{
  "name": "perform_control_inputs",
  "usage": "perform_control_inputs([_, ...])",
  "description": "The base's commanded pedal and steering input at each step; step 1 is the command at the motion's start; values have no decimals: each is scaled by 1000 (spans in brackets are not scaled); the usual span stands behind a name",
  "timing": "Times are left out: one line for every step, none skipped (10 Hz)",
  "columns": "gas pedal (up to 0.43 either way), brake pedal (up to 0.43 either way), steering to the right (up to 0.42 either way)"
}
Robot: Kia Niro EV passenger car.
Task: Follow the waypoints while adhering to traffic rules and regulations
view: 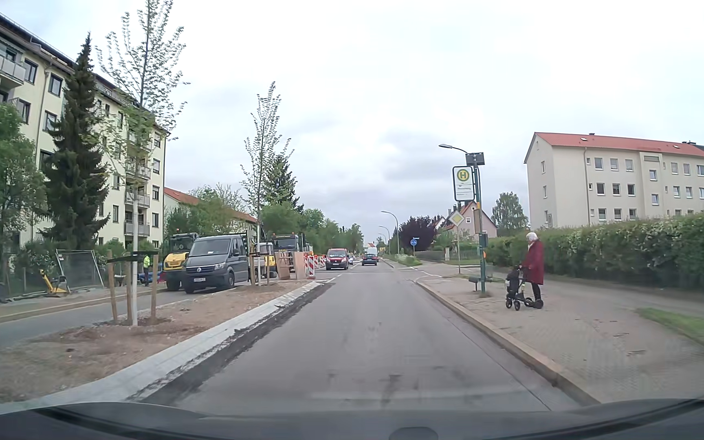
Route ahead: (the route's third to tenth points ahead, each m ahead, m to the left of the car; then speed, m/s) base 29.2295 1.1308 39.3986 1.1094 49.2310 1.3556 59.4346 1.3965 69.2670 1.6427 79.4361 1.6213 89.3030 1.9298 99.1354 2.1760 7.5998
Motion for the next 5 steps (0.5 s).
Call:
perform_control_inputs([118, 0, -6])
perform_control_inputs([118, 0, -5])
perform_control_inputs([118, 0, -4])
perform_control_inputs([118, 0, -4])
perform_control_inputs([118, 0, -4])
